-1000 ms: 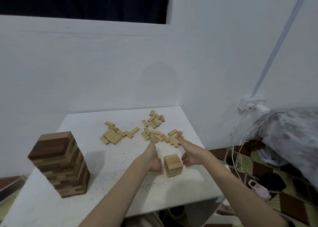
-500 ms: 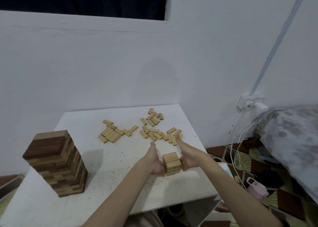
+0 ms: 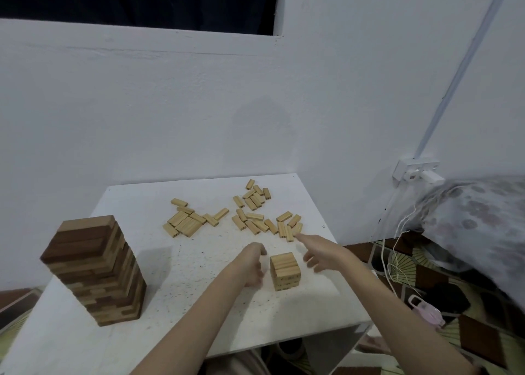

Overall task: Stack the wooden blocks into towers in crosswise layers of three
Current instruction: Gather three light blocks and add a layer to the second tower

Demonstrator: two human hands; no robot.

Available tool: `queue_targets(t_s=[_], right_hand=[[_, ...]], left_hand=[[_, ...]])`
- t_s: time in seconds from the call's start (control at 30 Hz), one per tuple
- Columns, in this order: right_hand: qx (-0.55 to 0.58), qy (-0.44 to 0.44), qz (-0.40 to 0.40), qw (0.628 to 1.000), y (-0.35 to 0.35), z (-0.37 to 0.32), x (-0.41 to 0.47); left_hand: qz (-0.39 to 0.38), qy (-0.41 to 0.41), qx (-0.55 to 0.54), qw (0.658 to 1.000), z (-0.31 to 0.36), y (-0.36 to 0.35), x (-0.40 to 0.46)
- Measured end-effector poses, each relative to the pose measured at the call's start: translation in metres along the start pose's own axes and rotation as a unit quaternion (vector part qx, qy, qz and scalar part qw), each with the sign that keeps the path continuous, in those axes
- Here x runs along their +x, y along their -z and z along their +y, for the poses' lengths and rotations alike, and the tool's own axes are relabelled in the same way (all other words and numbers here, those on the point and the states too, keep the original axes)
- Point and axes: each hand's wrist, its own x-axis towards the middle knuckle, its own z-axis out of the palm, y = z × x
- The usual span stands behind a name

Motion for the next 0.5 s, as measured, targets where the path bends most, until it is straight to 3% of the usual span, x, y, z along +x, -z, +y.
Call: queue_targets(t_s=[0.03,0.1,0.17,0.4,0.5], right_hand=[[-0.072,0.015,0.022,0.997,0.008,0.003,0.001],[-0.197,0.03,0.019,0.98,0.022,0.015,0.006],[-0.269,0.046,-0.001,0.962,0.028,0.029,0.008],[-0.224,0.153,0.024,0.962,0.002,0.066,0.017],[-0.215,0.17,0.03,0.961,0.001,0.067,0.023]], left_hand=[[0.048,-0.041,0.139,0.988,-0.002,0.005,0.003],[0.085,-0.107,0.388,0.911,-0.01,0.017,0.011],[0.084,-0.123,0.502,0.852,-0.022,0.026,0.017],[0.074,-0.225,0.518,0.822,-0.047,0.016,0.033],[0.081,-0.235,0.503,0.828,-0.049,0.015,0.038]])
